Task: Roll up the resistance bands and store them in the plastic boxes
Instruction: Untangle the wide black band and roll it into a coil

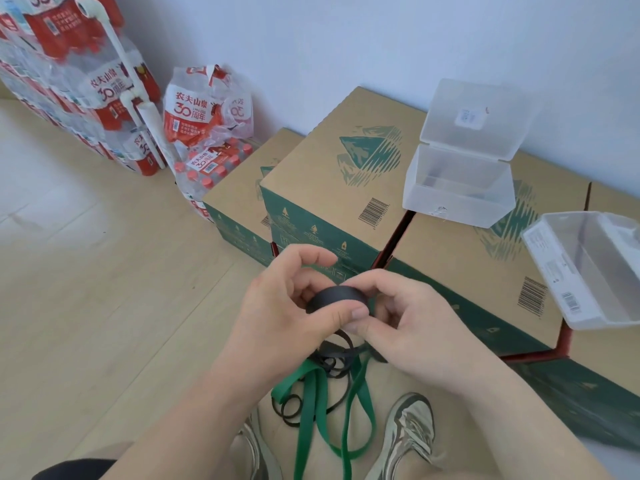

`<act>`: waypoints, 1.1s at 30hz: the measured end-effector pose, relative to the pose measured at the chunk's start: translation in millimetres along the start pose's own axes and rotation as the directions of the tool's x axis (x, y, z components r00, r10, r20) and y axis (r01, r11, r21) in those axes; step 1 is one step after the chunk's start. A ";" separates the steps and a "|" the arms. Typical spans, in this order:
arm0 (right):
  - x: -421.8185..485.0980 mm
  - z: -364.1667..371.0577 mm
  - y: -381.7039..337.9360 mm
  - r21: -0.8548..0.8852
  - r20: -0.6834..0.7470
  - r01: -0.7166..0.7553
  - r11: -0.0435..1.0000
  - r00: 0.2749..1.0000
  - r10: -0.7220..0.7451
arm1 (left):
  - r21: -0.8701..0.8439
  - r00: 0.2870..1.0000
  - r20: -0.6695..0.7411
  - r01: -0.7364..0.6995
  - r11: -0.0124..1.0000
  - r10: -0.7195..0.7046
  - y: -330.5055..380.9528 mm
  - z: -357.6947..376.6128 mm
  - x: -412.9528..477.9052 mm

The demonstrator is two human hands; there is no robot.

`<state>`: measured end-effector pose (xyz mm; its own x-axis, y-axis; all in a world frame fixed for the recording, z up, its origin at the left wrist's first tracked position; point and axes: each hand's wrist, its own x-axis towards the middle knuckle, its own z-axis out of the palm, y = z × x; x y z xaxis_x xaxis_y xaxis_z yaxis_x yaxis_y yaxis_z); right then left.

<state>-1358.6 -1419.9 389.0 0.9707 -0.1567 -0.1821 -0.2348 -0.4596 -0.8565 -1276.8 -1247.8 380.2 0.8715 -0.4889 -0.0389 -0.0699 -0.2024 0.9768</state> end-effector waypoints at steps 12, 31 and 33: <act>-10.0 -14.3 -9.2 0.647 -0.191 0.127 0.752 0.982 -0.001 | 0.427 0.920 0.351 0.008 0.904 -0.173 -29.5 7.4 -7.7; -15.9 -15.6 12.4 -0.141 0.072 -0.048 0.989 0.996 0.059 | 0.140 0.992 0.123 -0.031 0.990 0.014 12.8 21.5 -6.1; -14.4 -12.9 10.0 -0.145 0.055 -0.010 0.989 0.998 0.018 | 0.135 0.991 0.135 -0.033 0.990 0.015 13.3 19.1 -6.7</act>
<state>-1375.5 -1433.5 389.3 0.9677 -0.1167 -0.2234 -0.2490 -0.5798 -0.7758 -1292.8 -1263.5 389.4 0.7970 -0.6017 -0.0525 -0.1637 -0.2989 0.9401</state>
